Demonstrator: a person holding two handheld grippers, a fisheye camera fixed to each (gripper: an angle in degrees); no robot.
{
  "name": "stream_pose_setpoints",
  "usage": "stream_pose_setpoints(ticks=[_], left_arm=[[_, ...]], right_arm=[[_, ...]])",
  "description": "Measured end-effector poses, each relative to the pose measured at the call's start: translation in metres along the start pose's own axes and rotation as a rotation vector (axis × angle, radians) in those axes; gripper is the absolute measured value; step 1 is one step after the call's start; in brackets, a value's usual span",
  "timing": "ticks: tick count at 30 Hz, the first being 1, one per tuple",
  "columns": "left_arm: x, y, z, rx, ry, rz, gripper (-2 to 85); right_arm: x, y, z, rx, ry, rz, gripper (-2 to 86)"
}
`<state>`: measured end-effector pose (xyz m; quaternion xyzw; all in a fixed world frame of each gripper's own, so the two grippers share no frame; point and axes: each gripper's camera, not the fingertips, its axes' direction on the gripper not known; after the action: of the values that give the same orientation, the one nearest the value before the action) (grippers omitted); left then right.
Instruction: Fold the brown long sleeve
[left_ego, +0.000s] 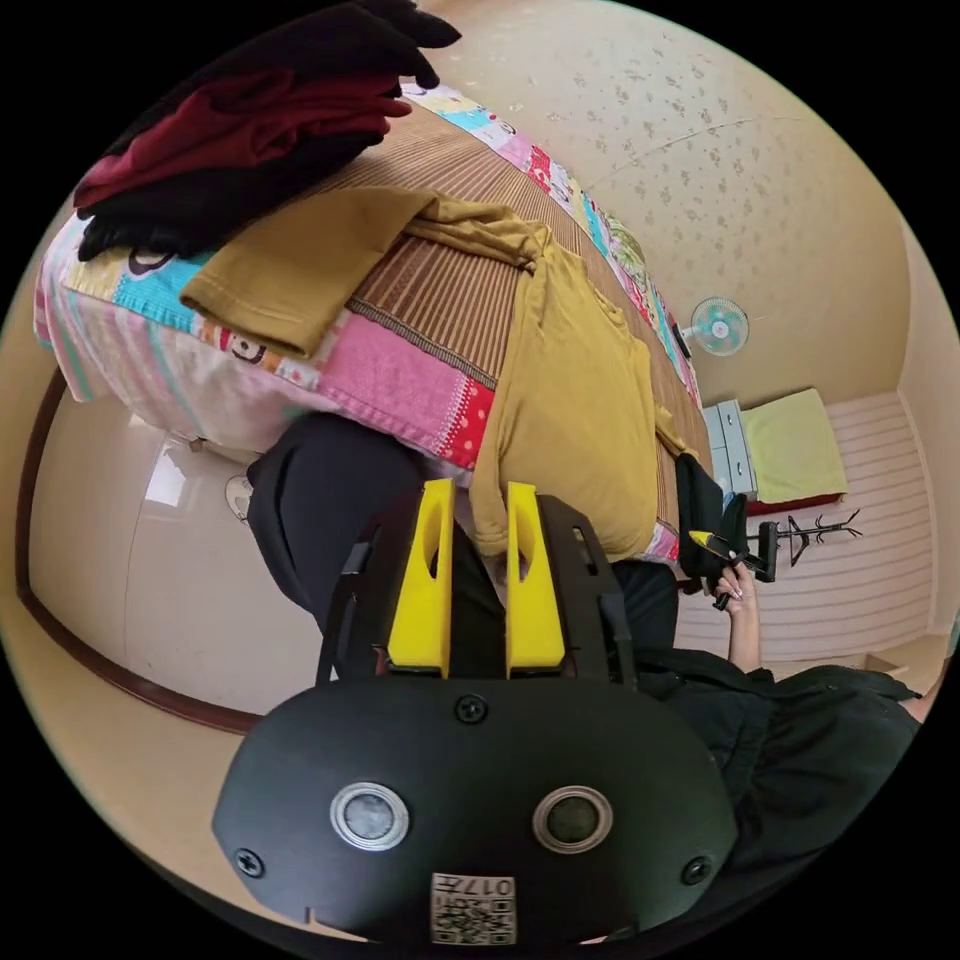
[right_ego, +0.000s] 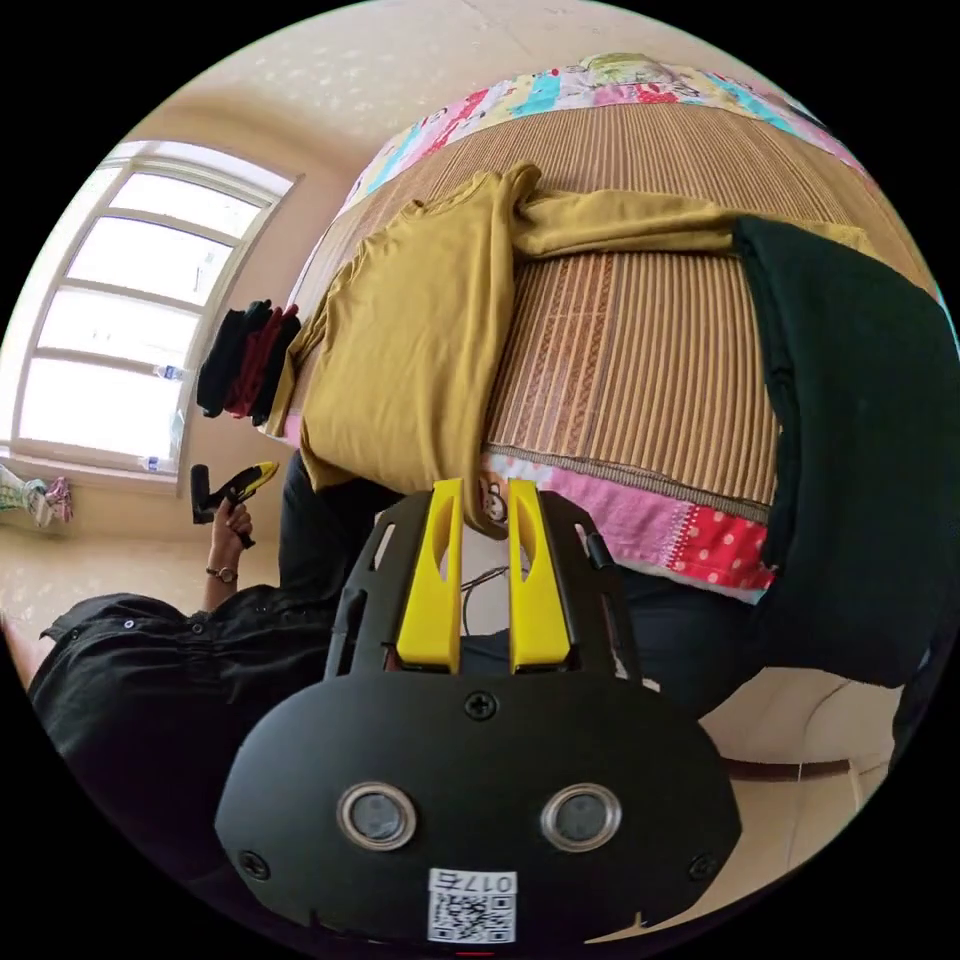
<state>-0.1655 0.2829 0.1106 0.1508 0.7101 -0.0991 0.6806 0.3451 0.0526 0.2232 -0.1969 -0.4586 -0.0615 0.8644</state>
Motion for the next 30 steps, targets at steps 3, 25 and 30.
stream_pose_setpoints(ticks=[3, 25, 30], left_arm=[[0.013, -0.014, -0.018, 0.021, -0.002, 0.034, 8.5], [0.039, -0.003, -0.046, 0.062, 0.01, -0.049, 8.6], [0.056, -0.007, -0.044, 0.072, 0.095, 0.021, 8.6]], right_arm=[[0.022, -0.042, -0.047, 0.176, 0.108, 0.086, 9.0], [0.189, -0.138, -0.035, 0.349, 0.142, 0.548, 3.9], [0.126, -0.006, -0.112, 0.758, -0.083, 0.403, 3.4]])
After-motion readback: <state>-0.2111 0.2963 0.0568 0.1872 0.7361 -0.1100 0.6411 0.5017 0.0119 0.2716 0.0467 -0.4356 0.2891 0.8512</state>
